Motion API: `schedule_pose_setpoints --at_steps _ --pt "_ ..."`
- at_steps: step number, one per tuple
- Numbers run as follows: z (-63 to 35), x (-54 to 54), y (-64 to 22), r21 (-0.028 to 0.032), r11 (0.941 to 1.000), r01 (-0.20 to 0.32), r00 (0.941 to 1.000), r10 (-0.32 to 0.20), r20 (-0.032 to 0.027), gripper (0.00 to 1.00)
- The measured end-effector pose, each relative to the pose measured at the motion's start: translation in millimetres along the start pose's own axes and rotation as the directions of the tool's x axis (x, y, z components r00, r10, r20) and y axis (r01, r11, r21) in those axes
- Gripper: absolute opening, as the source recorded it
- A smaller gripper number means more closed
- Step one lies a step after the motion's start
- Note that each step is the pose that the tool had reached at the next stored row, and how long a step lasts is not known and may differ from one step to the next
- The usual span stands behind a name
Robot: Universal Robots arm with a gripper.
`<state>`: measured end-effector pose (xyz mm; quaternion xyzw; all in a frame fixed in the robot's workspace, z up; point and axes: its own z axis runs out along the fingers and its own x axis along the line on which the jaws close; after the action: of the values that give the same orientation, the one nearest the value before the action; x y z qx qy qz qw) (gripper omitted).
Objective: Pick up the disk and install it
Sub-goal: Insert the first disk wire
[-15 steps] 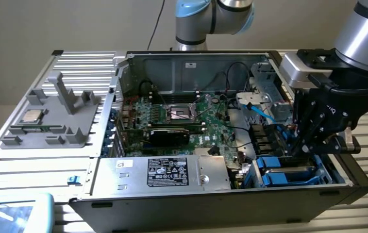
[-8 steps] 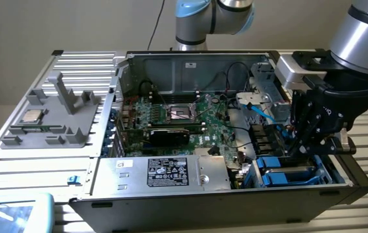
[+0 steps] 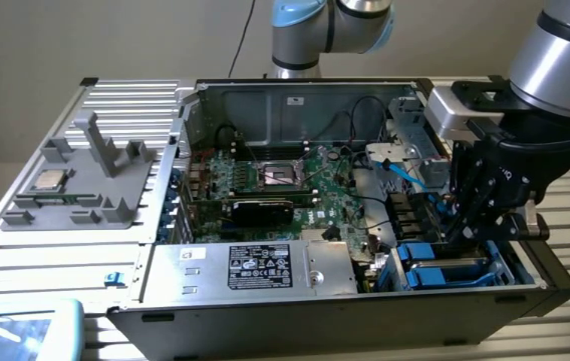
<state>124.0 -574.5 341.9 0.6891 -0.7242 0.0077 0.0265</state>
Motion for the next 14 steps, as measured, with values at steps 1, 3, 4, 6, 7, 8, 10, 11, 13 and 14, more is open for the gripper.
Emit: schedule_pose_setpoints --at_steps 1,3,4,6,7,8,10,11,13,14 --pt "0.3 0.0 0.0 -0.0001 1.0000 -0.001 1.0000 0.001 0.0001 0.16" --pt "0.6 0.0 -0.1 -0.0002 1.0000 -0.004 1.0000 0.004 -0.0001 0.16" --pt "0.8 0.0 -0.2 -0.0002 1.0000 -0.005 1.0000 0.005 0.0000 0.16" --pt "1.0 -0.1 -0.7 -0.0003 1.0000 -0.006 1.0000 0.006 -0.0001 0.16" --pt "1.1 -0.1 -0.9 -0.0003 1.0000 -0.007 1.0000 0.007 0.0000 0.16" --pt "1.1 -0.1 -0.9 -0.0004 1.0000 -0.008 1.0000 0.008 -0.0004 0.16" --pt "1.3 -0.1 -0.9 -0.0004 1.0000 -0.009 1.0000 0.009 -0.0010 0.16" --pt "1.7 -0.1 -0.9 -0.0004 1.0000 -0.010 1.0000 0.010 -0.0013 0.16" --pt "2.2 -0.2 -0.9 -0.0004 0.9999 -0.011 0.9999 0.011 -0.0022 0.16" --pt "2.6 -0.2 -0.9 -0.0004 0.9999 -0.011 0.9999 0.011 -0.0025 0.16"
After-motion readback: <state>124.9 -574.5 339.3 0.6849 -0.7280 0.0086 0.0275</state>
